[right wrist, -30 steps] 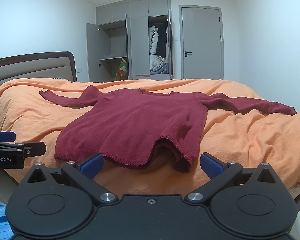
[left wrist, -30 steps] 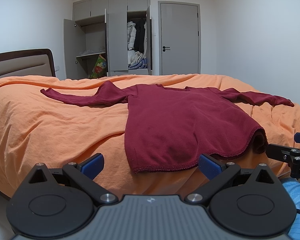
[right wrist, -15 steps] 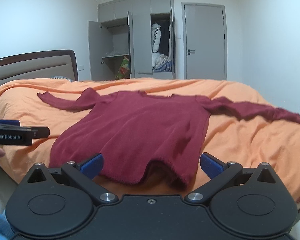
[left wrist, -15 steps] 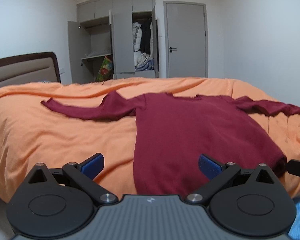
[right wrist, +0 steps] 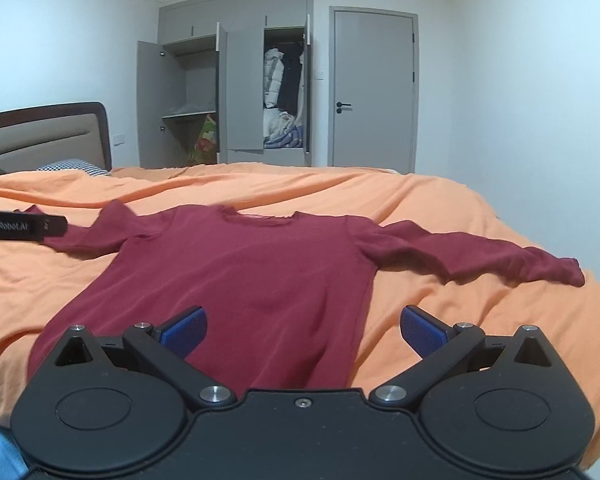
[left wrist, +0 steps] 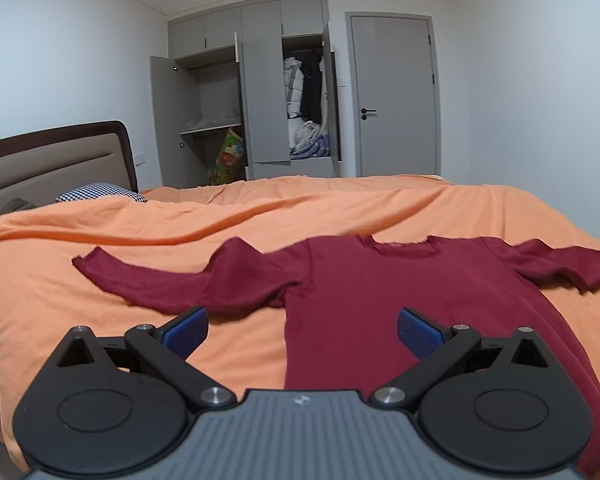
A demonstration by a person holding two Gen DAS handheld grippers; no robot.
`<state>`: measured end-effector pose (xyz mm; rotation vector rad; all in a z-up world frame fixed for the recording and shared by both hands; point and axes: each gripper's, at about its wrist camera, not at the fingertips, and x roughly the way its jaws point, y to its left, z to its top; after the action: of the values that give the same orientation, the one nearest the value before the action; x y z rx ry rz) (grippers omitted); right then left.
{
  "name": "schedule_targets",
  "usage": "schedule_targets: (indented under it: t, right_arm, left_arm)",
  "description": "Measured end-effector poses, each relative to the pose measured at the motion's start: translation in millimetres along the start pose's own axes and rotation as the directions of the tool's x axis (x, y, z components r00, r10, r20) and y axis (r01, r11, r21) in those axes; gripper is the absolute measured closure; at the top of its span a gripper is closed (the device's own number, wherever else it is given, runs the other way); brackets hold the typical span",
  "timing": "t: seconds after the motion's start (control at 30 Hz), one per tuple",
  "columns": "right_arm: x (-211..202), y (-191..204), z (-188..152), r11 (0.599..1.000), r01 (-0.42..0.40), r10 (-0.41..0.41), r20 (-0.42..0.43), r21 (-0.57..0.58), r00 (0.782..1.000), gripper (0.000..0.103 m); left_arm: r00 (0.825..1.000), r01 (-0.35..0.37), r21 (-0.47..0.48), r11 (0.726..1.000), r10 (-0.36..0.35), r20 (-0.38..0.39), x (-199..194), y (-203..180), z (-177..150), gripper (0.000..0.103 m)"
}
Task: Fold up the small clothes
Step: 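Move the right gripper toward the cuff of the sleeve nearest it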
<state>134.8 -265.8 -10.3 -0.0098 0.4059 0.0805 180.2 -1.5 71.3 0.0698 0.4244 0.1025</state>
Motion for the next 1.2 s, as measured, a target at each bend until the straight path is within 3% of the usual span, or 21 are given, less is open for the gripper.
schedule_targets:
  t: [0.27, 0.63, 0.8, 1.2]
  right_arm:
    - [45, -22, 16, 0.999, 0.028, -0.027, -0.032, 0.028, 0.999, 0.0]
    - [105, -79, 23, 0.979, 0.135, -0.12, -0.109, 0.151, 0.987, 0.0]
    - [116, -112, 23, 0.961, 0.23, -0.21, -0.134, 0.155, 0.968, 0.0]
    - [152, -180, 30, 0.917, 0.348, -0.311, -0.196, 0.195, 0.93, 0.0]
  left_arm:
    - [1.0, -0.019, 0.017, 1.0, 0.019, -0.013, 48, -14, 34, 0.0]
    - [0.991, 0.028, 0.049, 0.998, -0.021, -0.135, 126, -61, 47, 0.0]
    - [0.985, 0.051, 0.047, 0.998, -0.043, -0.166, 152, -79, 51, 0.0]
    - [0.964, 0.122, 0.04, 0.992, -0.109, -0.244, 205, -123, 42, 0.0]
